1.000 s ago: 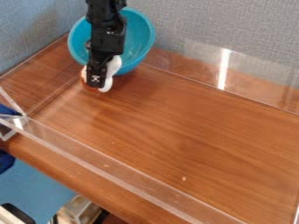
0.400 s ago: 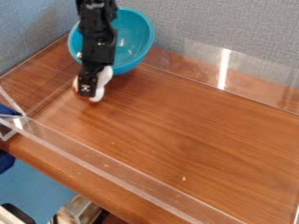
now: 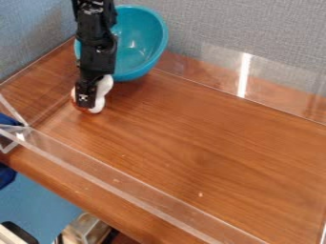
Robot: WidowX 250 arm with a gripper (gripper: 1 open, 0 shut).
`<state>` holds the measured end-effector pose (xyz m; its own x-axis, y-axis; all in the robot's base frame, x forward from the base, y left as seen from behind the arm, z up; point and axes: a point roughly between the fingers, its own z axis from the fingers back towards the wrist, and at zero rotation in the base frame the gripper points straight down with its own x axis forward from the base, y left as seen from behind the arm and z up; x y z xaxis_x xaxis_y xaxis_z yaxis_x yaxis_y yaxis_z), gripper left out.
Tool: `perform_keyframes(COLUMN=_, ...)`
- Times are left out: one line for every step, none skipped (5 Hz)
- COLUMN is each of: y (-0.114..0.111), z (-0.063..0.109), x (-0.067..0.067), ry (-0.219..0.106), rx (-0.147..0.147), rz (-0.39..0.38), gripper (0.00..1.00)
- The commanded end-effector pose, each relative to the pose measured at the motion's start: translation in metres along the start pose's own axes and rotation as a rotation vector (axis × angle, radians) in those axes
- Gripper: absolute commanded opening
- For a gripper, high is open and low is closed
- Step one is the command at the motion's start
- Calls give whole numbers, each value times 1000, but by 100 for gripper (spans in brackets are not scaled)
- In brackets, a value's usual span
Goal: Put the mushroom in the blue bowl
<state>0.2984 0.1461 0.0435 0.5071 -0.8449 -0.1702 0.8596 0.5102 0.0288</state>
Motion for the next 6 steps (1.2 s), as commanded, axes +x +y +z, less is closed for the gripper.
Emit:
perform_keyframes(y=17, z=13, x=-1, ry=-13, rx=71, rz=0, gripper=100)
perform_keyframes(y=18, z=9, x=0, ry=-11, rx=71, rz=-1, gripper=0)
perform_keyframes(y=19, z=5, x=2, ry=-10, rx=69, rz=-1, gripper=0)
perform_keyframes(y=20, z=1, x=3, ry=-9, rx=68, rz=-3, gripper=0)
perform_keyframes(y=21, z=1, x=3, ry=-9, rx=69, rz=2, gripper=0)
perform_keyframes(y=22, z=2, x=3, ry=-8, rx=70, rz=6, gripper=0)
